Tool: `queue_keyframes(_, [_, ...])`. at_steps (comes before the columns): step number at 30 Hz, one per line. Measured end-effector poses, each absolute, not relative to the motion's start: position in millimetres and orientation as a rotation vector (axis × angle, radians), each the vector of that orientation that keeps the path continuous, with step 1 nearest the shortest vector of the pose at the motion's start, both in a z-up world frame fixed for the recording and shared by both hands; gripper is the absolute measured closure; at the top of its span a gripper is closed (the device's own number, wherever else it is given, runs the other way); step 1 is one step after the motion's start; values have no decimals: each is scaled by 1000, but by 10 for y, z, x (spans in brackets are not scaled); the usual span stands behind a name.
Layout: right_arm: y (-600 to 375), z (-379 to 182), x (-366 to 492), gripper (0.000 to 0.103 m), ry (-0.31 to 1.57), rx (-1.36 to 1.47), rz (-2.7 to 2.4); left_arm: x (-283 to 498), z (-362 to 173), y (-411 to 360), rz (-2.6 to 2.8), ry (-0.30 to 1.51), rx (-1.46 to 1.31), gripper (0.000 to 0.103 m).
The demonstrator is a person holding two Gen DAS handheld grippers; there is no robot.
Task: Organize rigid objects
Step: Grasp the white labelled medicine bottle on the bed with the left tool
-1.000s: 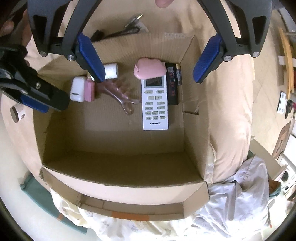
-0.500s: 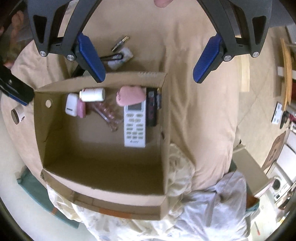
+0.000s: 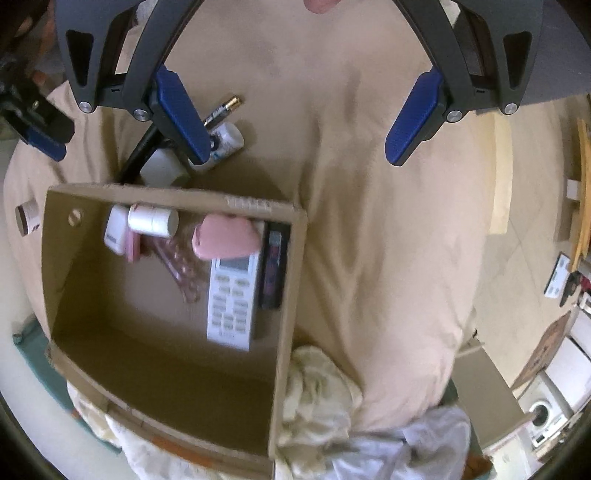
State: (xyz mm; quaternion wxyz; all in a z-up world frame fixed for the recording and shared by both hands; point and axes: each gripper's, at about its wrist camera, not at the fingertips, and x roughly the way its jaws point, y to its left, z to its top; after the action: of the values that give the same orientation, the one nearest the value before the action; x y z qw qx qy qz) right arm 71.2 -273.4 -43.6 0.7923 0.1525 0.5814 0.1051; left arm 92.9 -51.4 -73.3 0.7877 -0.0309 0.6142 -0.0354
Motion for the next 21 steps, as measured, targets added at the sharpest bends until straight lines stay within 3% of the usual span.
queue_keyframes(6, [-2776,-543,801,0,1284,400,207,953,-1065,-809,-150,1425,44,11])
queue_keyframes(8, [-2786,-548,811,0,1283,402,204,929,-1166,-983,-191,1446,162,22])
queue_keyframes(11, [-2804,-546,819,0,1282,411,203,915,-1220,-1140,-247,1446,222,26])
queue_keyframes(13, [-2812,-546,823,0,1281,419,204,923,-1268,-1237,-287,1448,251,43])
queue_keyframes(17, [-2799,-559,832,0,1285,410,211,944,-1397,-1424,-350,1470,307,52])
queue_keyframes(19, [-2800,-584,842,0,1292,409,209,953,-1399,-1482,-362,1446,329,69])
queue_keyframes(21, [-2812,-611,854,0,1302,409,206,947,-1402,-1498,-372,1433,334,69])
